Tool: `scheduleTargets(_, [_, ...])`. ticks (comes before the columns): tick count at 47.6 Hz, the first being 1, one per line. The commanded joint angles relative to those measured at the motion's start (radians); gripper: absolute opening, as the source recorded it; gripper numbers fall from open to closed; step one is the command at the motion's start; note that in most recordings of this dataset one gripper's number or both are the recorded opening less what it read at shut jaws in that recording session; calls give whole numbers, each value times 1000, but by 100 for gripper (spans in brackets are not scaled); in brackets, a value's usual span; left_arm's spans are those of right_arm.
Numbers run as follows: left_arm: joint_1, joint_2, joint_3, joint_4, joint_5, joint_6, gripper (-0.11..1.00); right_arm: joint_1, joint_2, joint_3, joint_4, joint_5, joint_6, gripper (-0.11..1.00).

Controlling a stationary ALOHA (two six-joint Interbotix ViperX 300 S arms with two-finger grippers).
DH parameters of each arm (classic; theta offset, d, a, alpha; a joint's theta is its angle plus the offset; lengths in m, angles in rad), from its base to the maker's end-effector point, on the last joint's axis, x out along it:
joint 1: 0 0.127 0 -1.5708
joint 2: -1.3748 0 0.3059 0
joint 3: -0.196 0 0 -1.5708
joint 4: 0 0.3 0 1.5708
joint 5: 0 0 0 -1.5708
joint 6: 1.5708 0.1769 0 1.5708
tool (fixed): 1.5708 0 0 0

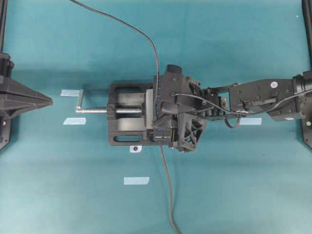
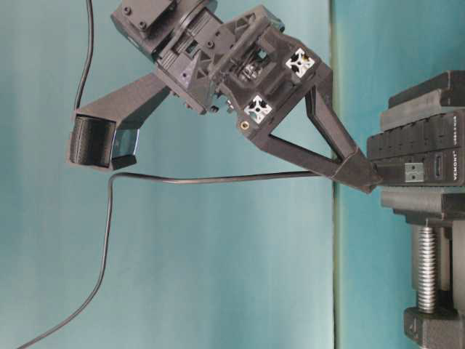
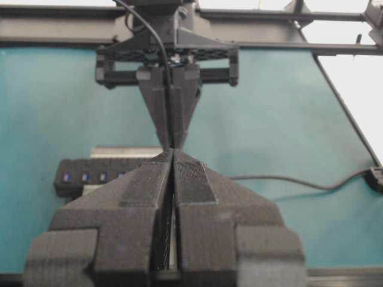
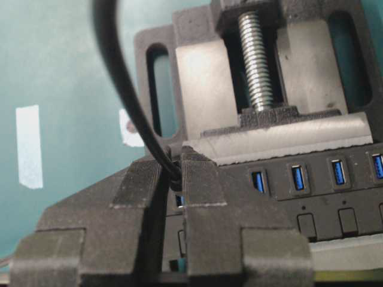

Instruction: Insert the USB into the front port of the fixed hub.

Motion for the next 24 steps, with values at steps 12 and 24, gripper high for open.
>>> scheduleTargets(12, [2,18,-18,2,-5,-2,0,5,-9,-25,-2,5,14,3])
scheduleTargets(24, [2,18,-17,2,-5,-2,0,6,5,-25,0,5,15,3])
